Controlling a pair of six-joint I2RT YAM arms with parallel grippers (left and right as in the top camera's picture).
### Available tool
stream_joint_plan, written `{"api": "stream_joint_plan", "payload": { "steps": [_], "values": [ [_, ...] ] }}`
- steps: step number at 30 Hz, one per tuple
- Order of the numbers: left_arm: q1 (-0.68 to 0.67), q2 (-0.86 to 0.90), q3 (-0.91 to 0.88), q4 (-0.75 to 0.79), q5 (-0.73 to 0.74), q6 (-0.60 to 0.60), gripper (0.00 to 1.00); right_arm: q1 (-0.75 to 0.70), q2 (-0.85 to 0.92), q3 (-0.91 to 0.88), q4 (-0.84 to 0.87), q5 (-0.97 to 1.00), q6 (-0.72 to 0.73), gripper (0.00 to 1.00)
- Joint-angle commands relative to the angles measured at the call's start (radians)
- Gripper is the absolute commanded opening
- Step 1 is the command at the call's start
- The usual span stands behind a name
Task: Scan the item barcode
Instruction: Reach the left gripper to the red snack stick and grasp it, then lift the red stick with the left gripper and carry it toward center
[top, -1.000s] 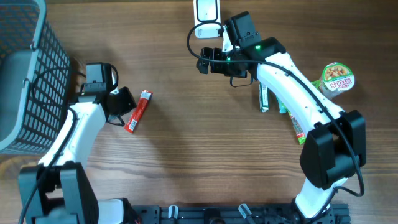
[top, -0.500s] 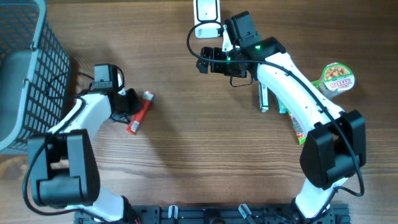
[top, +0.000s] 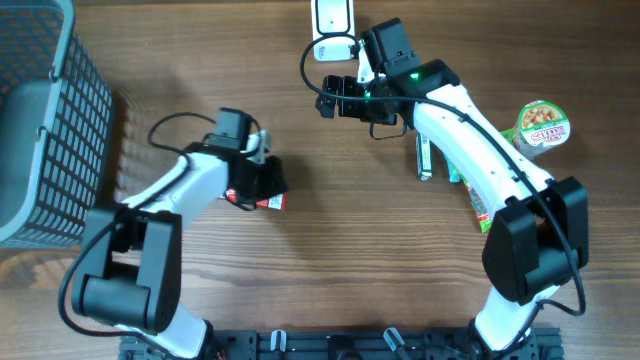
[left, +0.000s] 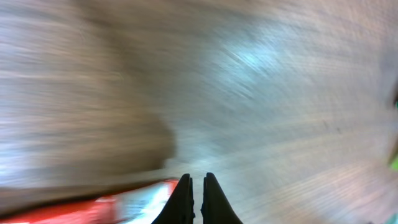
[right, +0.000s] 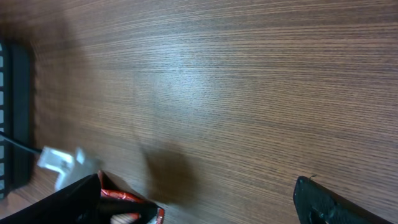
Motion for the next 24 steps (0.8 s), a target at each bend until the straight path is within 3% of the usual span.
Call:
{"api": "stream_joint_plan", "payload": {
  "steps": [1, 7, 11, 24],
  "values": [
    [-0.053, -0.010, 0.010, -0.008, -0.020, -0.025, 0.04, 0.000, 0.008, -0.005, 0.005, 0.020, 0.005, 1.00],
    [-0.020, -0.173, 0.053, -0.060, -0.243, -0.167, 0.04, 0.000, 0.008, -0.005, 0.005, 0.020, 0.005, 1.00],
    [0.037, -0.219, 0.053, -0.187, -0.396, -0.278, 0.04, 0.000, 0.008, -0.005, 0.005, 0.020, 0.005, 1.00],
    [0.175, -0.216, -0.121, -0.151, -0.445, -0.308, 0.04, 0.000, 0.008, -0.005, 0.005, 0.020, 0.005, 1.00]
  ]
}}
